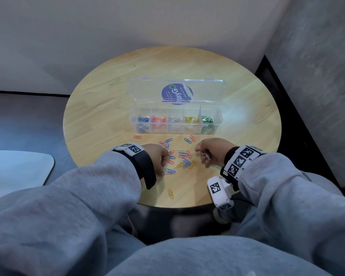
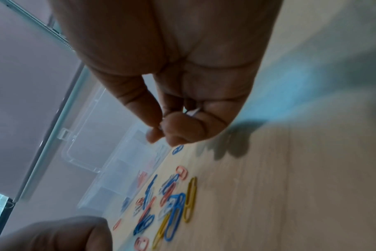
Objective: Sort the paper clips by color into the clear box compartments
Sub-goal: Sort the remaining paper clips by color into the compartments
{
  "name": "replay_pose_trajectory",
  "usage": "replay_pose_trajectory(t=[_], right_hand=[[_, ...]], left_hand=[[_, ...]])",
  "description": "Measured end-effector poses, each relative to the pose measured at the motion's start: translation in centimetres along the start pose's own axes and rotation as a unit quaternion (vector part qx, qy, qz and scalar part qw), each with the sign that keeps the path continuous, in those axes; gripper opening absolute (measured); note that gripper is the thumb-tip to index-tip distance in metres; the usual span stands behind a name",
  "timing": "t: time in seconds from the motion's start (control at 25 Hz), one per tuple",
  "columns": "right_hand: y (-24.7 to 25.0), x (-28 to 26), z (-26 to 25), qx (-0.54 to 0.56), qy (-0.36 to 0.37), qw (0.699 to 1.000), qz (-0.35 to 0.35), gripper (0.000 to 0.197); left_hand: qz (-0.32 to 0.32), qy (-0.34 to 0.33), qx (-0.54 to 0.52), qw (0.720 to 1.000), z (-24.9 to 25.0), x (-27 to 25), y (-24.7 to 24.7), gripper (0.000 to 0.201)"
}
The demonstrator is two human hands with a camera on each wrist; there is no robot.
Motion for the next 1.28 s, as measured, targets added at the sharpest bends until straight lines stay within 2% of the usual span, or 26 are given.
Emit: replay_pose_trajectory(t=[0.12,0.24,0.32,0.44,0.52,0.72,0.8,0.92,1.08,1.16,1.28], right_hand=[[-0.3,0.3,0.1,0.007,-0.014,1.000,-0.007,0.023],[-0.9,0.4,-0.3,-0.137,0.006,0.990,-0.013,0.019],[-1.8,0.0,-0.9,-0.265,0.025,0.964,-0.007,0.019],[-3.5,-0.4,-1.0,-0.368,0.023,0.929,-0.024,0.018],[-4.7,-0.3,-0.7,-0.449,0.017,0.894,-0.010,0.015],[-7.2,0.5,-0.8,-0.565,0.032,0.824,-0.037,0.021],[-7.6,0.7,-1.0,-0.590,0.036,0.806,-0.028,0.020],[-7.5,0.9,-1.2,-0.588,0.022,0.808,-0.037,0.011],[-6.9,0.9,-1.5,-0.584,0.009,0.811,-0.036,0.008],[-6.5,0.8,-1.5,-0.584,0.005,0.811,-0.033,0.007],[-5.9,0.7,-1.5,-0.572,0.013,0.820,-0.027,0.005]], left_hand=[[-0.010,0.006,0.011,1.000,-0.4,-0.3,0.2,0.025],[-0.018,0.005,0.029,0.999,0.3,-0.3,0.1,0.018],[-0.023,0.003,0.042,0.999,0.8,-0.1,0.0,0.017],[-0.031,0.012,0.035,0.999,0.8,0.3,-0.1,0.017],[-0.033,0.021,0.016,0.999,0.2,0.5,-0.2,0.019],[-0.028,0.017,-0.069,0.997,-1.0,-0.1,-0.4,0.021],[-0.024,0.017,-0.118,0.993,-1.8,-0.8,0.4,0.022],[-0.024,0.007,-0.218,0.976,-3.0,-1.6,1.7,0.026],[-0.014,-0.038,-0.395,0.918,-3.5,-2.3,2.4,0.035],[-0.021,-0.055,-0.424,0.904,-3.4,-2.4,2.4,0.036],[-0.020,-0.071,-0.416,0.907,-3.0,-2.5,2.7,0.036]])
Point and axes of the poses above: each hand's wrist, its own x-axis towards the middle knuckle, its own y-axis out of the back of the hand, z = x × y, the point moved 3 cm from there along x, towards the middle knuckle, and after that the axes turned 15 degrees about -z, right-handed, at the moved point
